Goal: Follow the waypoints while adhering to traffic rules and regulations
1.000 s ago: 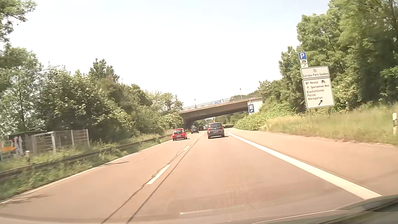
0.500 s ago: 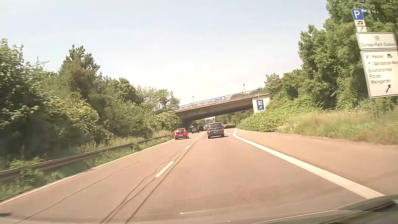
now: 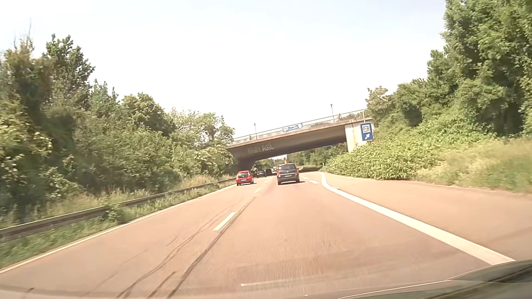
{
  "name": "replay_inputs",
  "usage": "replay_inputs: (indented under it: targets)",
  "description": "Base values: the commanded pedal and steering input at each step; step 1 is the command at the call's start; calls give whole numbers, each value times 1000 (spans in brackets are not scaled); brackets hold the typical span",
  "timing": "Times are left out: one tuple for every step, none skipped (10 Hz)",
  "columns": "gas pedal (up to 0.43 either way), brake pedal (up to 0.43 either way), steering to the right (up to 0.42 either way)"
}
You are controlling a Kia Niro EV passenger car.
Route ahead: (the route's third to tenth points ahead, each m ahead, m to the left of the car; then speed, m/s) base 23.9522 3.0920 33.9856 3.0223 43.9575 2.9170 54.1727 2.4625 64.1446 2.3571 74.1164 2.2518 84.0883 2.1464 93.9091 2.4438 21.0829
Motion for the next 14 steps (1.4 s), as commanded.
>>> replay_inputs:
  targets:
    - [189, 0, 0]
    - [189, 0, 0]
    - [189, 0, 0]
    - [189, 0, 0]
    - [189, 0, 0]
    - [189, 0, 0]
    - [189, 0, 0]
    - [189, 0, 0]
    - [197, 0, 0]
    - [197, 0, 0]
    - [197, 0, 0]
    - [209, 0, 0]
    - [209, 0, 0]
    - [209, 0, 0]
